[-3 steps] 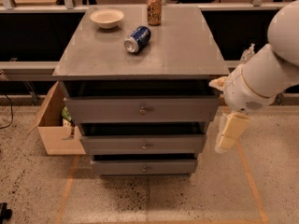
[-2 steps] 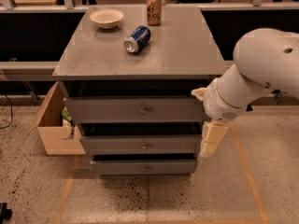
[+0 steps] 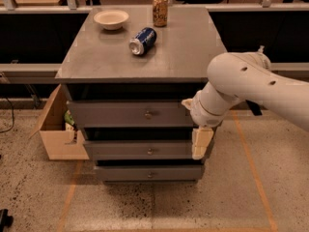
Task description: Open top drawer
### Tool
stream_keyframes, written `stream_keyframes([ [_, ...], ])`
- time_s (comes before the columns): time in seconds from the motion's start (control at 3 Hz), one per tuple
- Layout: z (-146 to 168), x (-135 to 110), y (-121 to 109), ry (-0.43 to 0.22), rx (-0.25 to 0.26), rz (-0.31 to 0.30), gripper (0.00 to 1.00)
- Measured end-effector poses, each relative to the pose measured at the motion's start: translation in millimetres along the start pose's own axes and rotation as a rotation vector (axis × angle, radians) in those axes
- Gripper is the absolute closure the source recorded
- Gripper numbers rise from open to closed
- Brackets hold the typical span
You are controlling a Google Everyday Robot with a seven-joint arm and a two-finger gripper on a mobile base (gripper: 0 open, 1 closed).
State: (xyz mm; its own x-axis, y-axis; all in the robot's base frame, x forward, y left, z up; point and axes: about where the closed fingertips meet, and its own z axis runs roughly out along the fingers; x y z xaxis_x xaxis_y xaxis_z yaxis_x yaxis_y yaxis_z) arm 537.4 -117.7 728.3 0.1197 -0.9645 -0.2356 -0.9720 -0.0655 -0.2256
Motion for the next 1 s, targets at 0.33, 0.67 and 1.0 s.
stream_keyframes([
  [0.33,26,9,-30,0.001,-0.007,-0.002,0.00],
  [0.67,36,15,-57,0.001,0.014,0.003,0.00],
  [1.0,47,17,-69,0.005,0.030,0.009,0.00],
])
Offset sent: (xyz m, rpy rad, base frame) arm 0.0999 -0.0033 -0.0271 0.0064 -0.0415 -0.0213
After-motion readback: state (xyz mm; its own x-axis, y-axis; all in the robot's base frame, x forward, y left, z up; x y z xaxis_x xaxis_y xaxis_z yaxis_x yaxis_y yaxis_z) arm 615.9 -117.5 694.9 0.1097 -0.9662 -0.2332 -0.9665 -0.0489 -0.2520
